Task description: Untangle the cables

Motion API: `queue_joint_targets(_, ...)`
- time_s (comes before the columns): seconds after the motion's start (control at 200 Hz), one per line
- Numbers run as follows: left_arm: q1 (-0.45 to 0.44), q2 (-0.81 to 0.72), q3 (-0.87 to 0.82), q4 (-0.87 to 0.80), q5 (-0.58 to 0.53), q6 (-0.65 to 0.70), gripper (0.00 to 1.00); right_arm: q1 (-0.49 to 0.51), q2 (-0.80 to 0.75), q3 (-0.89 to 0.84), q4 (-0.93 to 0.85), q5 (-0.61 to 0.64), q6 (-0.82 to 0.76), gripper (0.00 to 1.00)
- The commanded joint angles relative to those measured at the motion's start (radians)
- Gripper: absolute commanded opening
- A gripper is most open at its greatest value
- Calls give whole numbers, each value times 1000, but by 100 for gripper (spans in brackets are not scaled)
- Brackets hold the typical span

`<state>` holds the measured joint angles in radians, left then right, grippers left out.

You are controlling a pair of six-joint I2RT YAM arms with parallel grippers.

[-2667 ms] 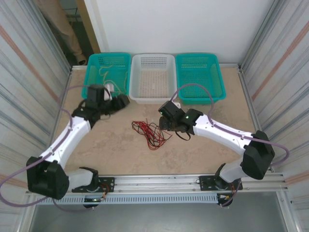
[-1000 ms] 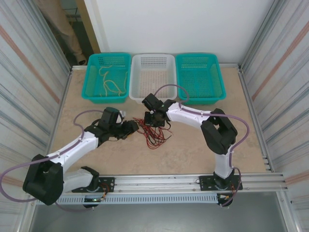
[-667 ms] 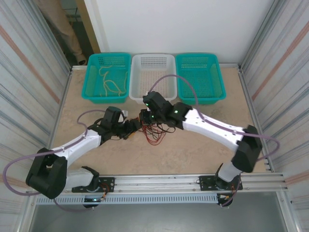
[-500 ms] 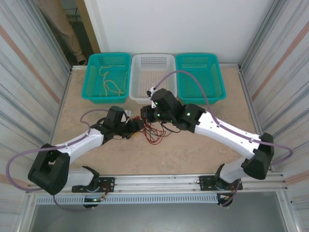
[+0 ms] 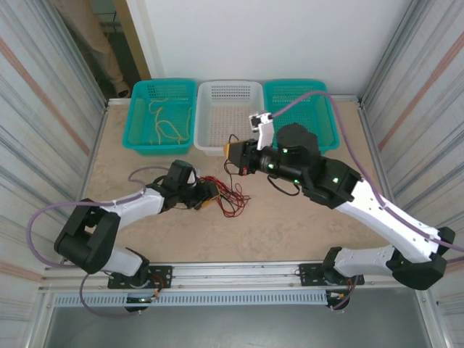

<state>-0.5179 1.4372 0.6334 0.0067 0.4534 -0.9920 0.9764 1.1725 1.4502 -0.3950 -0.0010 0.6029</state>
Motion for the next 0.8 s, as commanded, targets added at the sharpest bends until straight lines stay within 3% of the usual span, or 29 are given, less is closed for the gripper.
queue_joint_targets(0.0,-5,22,-11,34,19,-19,47,-21,-56,57,9,-6,-68,0)
queue_joint_targets(0.225,-6,53,-14,39,21,-22,45,-66,-101,117,10,-33,-117,0)
queue_joint_targets(0.381,-8,58,-13,47,31,-34,44,-138,-85,199,-51,25,-153,0)
queue_joint_targets(0.536,-20,2,8,11,36,-29,46,-333,-1,287,-145,-9,-131,0)
queue_joint_targets(0.797,-33,-178,87,-212,-36,67,51,-664,221,453,-226,-136,-129,0)
